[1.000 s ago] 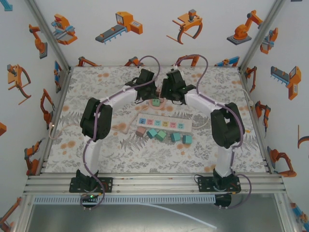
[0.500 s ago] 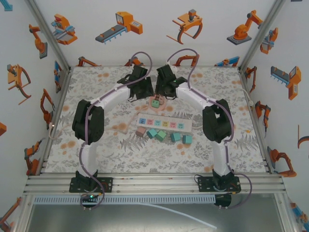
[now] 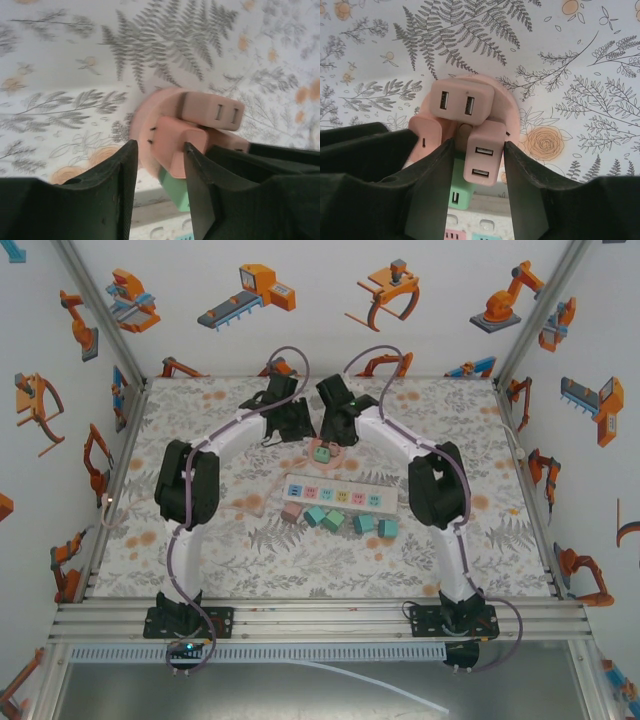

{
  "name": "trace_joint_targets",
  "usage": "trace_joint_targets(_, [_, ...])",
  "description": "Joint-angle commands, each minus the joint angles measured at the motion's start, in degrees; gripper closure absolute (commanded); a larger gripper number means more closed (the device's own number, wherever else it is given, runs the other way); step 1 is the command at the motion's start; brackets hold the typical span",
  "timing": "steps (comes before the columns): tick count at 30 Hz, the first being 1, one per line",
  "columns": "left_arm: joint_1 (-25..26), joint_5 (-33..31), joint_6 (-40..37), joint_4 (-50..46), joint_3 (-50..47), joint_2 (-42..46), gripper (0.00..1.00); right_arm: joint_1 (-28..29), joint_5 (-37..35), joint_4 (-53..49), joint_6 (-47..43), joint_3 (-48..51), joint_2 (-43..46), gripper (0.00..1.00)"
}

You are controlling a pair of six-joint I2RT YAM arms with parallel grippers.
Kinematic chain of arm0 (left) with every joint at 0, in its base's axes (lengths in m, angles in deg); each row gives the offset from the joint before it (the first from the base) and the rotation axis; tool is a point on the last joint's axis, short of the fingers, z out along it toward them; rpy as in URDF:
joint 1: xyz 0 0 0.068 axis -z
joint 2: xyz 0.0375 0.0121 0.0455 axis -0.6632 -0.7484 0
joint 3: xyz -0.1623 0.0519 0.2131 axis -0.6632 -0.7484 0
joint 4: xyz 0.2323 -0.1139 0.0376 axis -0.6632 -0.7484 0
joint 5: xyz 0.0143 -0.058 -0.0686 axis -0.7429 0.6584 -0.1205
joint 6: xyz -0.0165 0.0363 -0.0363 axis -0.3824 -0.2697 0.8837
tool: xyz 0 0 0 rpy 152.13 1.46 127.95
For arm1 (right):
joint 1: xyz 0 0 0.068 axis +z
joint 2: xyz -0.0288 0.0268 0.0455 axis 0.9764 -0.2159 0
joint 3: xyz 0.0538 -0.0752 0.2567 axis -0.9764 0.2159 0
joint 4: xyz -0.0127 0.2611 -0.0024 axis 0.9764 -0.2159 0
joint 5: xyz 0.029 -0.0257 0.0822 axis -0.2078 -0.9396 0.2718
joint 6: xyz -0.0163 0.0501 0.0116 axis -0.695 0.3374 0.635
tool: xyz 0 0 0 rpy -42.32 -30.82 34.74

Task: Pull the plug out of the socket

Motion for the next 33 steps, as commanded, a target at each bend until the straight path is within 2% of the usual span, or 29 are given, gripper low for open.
trace_joint_targets(1, [-0.1,3.2,-2.3,-2.4,0.6,-1.5,0.61,0.9,-2.0,-5.3,1.6,-4.2,-2.5,0.60])
trace_joint_targets(4, [0.1,4.1,-2.2,-2.2,-0.1,-2.1,0.70,1.1,-3.6,-8.0,1.5,-7.4,-4.2,0.62])
trace_joint_targets(11, [0.7,5.1,-1.8,-0.3,-2.1,-2.6,0.71,1.1,-4.3,-14.6,1.4,-14.4,-8.2,0.60])
trace_joint_targets(15, [1.0,4.6,-1.6,-0.2,-2.0,-3.5,0.71,1.2,-4.8,-15.8,1.7,-15.5,-8.0,0.71])
trace_joint_targets(17, [1.2,3.9,-1.3,-0.1,-1.9,-4.2,0.71,1.3,-4.3,-17.3,2.5,-17.3,-8.6,0.73])
trace_joint_targets(19, [1.4,3.6,-0.9,0.3,-2.1,-4.8,0.71,1.8,-3.2,-18.6,3.3,-18.1,-9.6,0.68])
trace_joint_targets(20, [1.4,3.4,-0.7,0.5,-2.3,-5.1,0.71,2.1,-2.9,-19.3,3.6,-18.1,-10.3,0.58])
trace_joint_targets(22, [1.4,2.5,-0.5,0.7,-2.7,-5.2,0.71,2.3,-3.1,-20.5,3.8,-17.8,-10.9,0.55])
trace_joint_targets(23, [1.4,1.9,-0.6,0.7,-3.1,-5.2,0.71,2.4,-3.5,-20.5,3.7,-17.3,-11.1,0.56])
trace_joint_targets(27, [1.5,1.6,-0.8,1.4,-4.3,-4.6,0.72,2.4,-4.6,-19.4,4.0,-16.3,-10.3,0.73])
trace_joint_targets(33, [2.6,-0.4,-3.2,1.2,-4.4,-5.2,0.73,2.4,-7.3,-23.3,2.0,-24.4,-11.2,0.91])
